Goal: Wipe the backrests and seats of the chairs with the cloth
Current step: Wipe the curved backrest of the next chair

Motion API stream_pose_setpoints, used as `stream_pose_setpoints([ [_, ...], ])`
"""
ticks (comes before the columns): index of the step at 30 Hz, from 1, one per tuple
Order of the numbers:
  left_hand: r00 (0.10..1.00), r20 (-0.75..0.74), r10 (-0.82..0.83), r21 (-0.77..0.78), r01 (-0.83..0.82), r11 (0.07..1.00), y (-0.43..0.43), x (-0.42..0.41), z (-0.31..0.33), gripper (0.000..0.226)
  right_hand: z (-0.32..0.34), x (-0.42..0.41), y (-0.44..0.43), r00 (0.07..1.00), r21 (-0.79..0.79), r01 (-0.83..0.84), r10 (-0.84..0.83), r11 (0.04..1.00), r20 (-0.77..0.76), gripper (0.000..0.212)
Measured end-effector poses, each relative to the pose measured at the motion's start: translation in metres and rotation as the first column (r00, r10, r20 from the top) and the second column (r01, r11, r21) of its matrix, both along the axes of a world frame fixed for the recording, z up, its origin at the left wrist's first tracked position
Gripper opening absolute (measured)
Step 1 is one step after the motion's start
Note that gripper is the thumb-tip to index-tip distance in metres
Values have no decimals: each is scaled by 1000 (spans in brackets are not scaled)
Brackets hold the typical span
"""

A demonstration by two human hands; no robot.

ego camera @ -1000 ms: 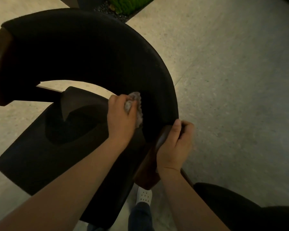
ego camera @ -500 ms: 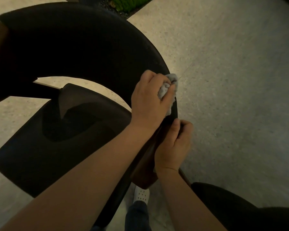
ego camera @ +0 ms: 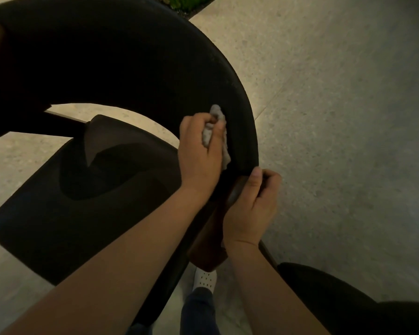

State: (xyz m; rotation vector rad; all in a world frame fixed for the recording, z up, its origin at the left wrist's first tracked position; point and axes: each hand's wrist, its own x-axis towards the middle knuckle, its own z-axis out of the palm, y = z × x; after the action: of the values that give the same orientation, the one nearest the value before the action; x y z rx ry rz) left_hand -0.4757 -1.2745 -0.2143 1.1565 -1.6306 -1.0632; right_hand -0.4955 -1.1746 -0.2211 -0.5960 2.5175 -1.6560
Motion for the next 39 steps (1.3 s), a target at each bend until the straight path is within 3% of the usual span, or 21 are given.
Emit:
stream_pose_setpoints([
  [4,997,18,75,88,-77,993,-1,0,-21,5,-1,-1,0,1000,-18,-9,9,1000,-11,27],
  [7,990,49,135,260,-143,955,2,5,-47,3,-2,-1,0,1000,-18,-4,4,1000,-8,28],
  [12,978,184,96,399,-164,902,4,26,-89,18,-1,0,0,1000,-10,0,0,1000,0,26],
  [17,981,122,147,286,-177,942,-4,24,-81,13,0,-1,-1,1000,-9,4,-4,1000,-10,26],
  [18,980,147,135,327,-177,928,-4,23,-84,11,0,0,-1,1000,-9,4,-4,1000,-4,26],
  [20,986,154,57,534,-132,835,-2,25,-96,18,1,0,0,1000,-5,7,-6,1000,1,26],
  [22,987,152,-48,734,-80,675,6,31,-100,37,2,0,0,1000,5,7,-7,1000,-9,25],
  [23,846,449,-289,588,-36,808,13,37,-108,49,1,0,-1,1000,9,3,-3,1000,-14,23],
  [24,758,533,-375,506,69,860,13,42,-105,54,2,0,-1,1000,12,2,-2,1000,-18,22],
  [25,867,432,-247,582,-59,811,10,41,-98,47,3,-1,-1,1000,17,0,1,1000,-19,21],
  [26,991,133,-28,730,-79,678,5,44,-88,29,4,-1,-1,1000,29,-8,8,1000,-14,21],
  [27,993,109,39,658,-101,746,1,49,-77,11,6,-1,1,1000,47,-15,15,999,-3,20],
  [29,972,234,-14,463,-99,881,-12,55,-61,8,12,-4,3,999,72,-33,31,997,30,20],
  [32,975,196,-107,295,45,955,-25,58,-32,4,28,-20,-8,998,67,-39,36,997,53,24],
  [34,967,208,-145,180,108,978,-29,55,-14,10,36,-32,-25,997,136,-45,36,990,67,29],
  [39,973,195,-127,78,114,990,-33,43,21,7,35,-36,-42,995,185,-65,50,981,87,34],
])
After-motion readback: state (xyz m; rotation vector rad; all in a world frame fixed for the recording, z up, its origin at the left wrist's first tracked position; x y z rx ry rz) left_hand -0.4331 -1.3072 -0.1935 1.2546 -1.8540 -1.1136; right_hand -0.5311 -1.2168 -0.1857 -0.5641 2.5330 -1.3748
